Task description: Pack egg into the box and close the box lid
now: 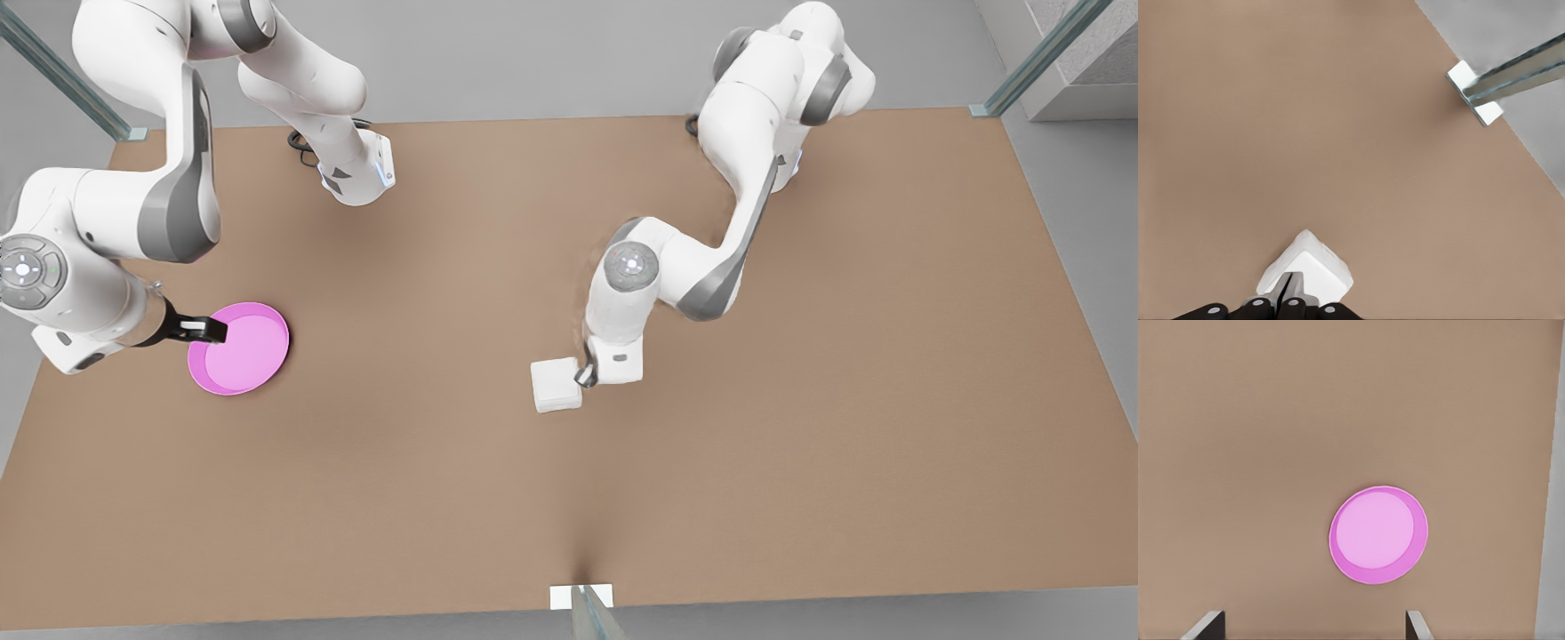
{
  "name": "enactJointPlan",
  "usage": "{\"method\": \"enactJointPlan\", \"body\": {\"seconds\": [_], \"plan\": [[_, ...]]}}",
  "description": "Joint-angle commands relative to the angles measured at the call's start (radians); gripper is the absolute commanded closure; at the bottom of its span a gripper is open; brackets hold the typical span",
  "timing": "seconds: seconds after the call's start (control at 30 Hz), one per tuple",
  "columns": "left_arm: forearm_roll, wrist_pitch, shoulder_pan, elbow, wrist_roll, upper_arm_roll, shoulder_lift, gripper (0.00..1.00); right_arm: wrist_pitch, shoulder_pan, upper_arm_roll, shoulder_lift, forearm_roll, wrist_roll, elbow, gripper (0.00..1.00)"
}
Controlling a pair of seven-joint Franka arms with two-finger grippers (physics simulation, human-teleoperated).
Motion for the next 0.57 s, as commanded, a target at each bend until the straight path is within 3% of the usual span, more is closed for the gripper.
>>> {"method": "enactJointPlan", "body": {"seconds": [0.0,0.03,0.07,0.1,0.17,0.27,0.3,0.53], "plan": [[-0.126,-0.514,0.283,0.064,0.771,0.006,-0.033,0.54,-0.014,0.001,0.0,-0.001,0.0,-0.011,0.0,0.0],[-0.079,-0.537,0.371,0.064,1.066,0.007,-0.033,0.38,-0.014,0.001,0.0,-0.001,0.0,-0.01,0.0,0.0],[0.025,-0.54,0.388,0.061,1.361,0.009,-0.033,0.0,-0.014,0.001,0.0,-0.001,0.0,-0.01,0.0,0.0],[0.047,-0.625,0.386,0.062,1.493,0.033,-0.053,0.0,-0.014,0.0,0.0,-0.001,0.0,-0.01,0.0,0.0],[0.121,-0.714,0.388,-0.011,1.743,0.03,-0.298,0.0,-0.016,0.006,0.0,-0.001,0.0,-0.01,-0.001,0.0],[0.133,-0.606,0.388,-0.249,1.807,0.026,-0.534,0.0,-0.013,0.065,0.008,-0.001,-0.009,-0.005,0.005,0.0],[0.208,-0.548,0.408,-0.306,1.843,-0.048,-0.551,0.0,-0.013,0.09,0.008,-0.001,-0.012,-0.005,0.005,0.0],[0.197,-0.485,0.408,-0.375,1.844,-0.06,-0.555,0.0,0.024,0.133,0.008,-0.001,0.137,0.142,0.025,0.0]]}}
